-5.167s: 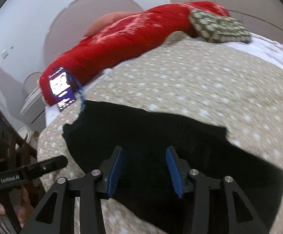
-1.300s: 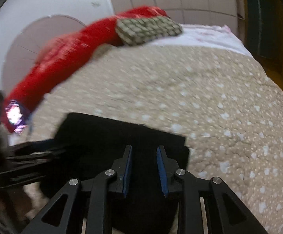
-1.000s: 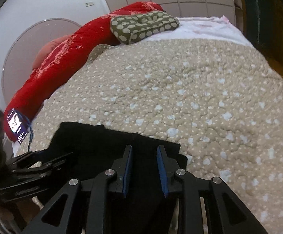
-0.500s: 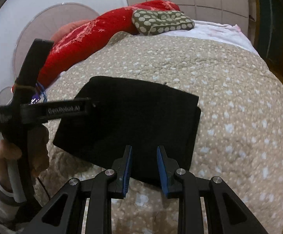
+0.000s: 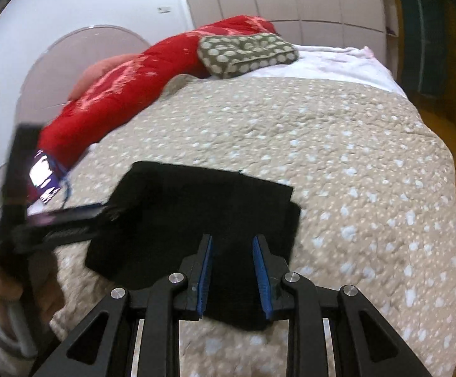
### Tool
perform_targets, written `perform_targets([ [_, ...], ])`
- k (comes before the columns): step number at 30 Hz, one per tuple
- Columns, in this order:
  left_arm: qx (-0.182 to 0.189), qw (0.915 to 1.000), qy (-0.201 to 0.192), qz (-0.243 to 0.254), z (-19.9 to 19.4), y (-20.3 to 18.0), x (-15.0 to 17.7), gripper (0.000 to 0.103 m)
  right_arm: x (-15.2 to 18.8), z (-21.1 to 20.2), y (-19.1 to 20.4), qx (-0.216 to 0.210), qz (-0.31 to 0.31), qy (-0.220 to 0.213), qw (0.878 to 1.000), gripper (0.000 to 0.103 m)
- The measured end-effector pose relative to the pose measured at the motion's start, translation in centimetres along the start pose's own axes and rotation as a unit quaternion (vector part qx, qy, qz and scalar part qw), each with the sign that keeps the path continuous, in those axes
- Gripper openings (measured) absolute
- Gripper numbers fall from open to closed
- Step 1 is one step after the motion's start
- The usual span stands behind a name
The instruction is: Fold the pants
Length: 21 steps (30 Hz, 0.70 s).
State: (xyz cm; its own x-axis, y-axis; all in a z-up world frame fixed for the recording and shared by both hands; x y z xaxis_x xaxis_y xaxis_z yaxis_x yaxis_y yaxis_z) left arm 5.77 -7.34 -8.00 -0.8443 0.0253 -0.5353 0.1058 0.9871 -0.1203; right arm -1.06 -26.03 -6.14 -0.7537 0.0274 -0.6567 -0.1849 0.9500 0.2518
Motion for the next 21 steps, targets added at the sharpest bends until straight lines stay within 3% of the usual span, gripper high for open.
perform_targets([
  [6,0.003,1.0000,0.004,-0.002,1.1,-0.4,0.1,0.082,-0.7,3.7,-1.6,0.015,0.020,0.022,0.999,0.025],
  [10,0.004,1.0000,0.003,0.000,1.4,-0.6,-0.1,0.082,-1.1,4.3,-2.1,0.008,0.027,0.014,0.999,0.025],
  [21,0.003,1.0000,0.001,0.000,1.6,-0.6,-0.1,0.082,0.0,1.0,-0.5,0.006,0.008,0.021,1.000,0.025],
])
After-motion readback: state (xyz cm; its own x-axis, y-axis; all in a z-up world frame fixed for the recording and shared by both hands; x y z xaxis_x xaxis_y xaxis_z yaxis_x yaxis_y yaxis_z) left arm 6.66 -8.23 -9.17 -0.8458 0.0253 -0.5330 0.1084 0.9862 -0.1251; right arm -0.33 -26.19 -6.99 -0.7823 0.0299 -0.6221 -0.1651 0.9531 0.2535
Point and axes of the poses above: each gripper's, at about its wrist camera, not at the fingertips, and z roughly the way its jaws point, y to its left, x to its underside, the point moved 4 cm from there along z, roughly the way its jaws point, and after that the axes turned 4 degrees about -x, right-handed, at the moved point
